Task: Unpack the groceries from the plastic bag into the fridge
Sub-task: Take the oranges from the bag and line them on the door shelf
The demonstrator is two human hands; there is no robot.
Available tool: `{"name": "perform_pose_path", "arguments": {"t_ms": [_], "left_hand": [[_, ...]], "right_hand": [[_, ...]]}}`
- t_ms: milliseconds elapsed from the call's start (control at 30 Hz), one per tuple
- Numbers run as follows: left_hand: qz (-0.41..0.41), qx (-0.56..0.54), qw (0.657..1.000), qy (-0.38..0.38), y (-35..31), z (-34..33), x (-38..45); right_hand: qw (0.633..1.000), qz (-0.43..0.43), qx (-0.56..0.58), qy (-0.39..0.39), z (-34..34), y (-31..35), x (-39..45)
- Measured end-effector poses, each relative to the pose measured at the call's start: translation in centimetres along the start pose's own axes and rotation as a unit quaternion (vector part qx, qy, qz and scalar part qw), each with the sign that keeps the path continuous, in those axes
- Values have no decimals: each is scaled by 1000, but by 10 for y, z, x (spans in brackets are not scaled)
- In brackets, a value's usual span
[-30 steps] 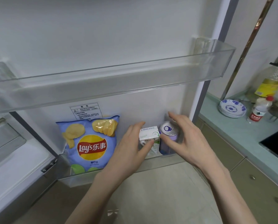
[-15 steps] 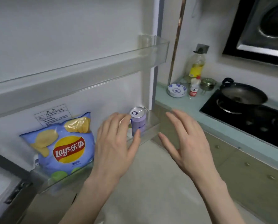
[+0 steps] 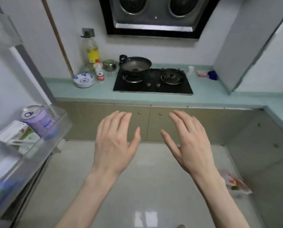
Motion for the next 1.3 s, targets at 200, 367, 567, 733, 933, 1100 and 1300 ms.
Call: {"name": "perform_pose_path", "arguments": {"t_ms": [200, 367, 567, 733, 933, 1100, 1300], "left_hand": [[-68, -52, 995, 57, -88, -65, 10], [-109, -88, 986, 90, -166, -118, 7], [-113, -116, 980, 119, -260, -179, 0], [-134, -133, 972, 138, -334, -231, -11], [-166, -149, 961, 161, -415, -294, -26], [-188, -160, 948, 199, -467, -342, -36], [-229, -177, 926, 243, -509, -404, -31]], "right_hand": [[988, -141, -43, -44, 45, -103, -57], [972, -211, -86, -62, 83, -182, -102], [956, -264, -99, -77, 117, -286, -160], [940, -323, -86, -75, 128, -377, -211], [927, -361, -70, -70, 131, -456, -257], [916, -394, -60, -54, 130, -511, -285], [903, -422, -67, -43, 113, -557, -302]]}}
Point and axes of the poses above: each hand's wrist, its own x-axis towards the middle knuckle, its own z-axis out of the back of the hand, y = z × x, the point moved 9 cm from there along x, towards the middle knuckle, and after that the axes turned 4 degrees about -x, right-handed, at the moved point
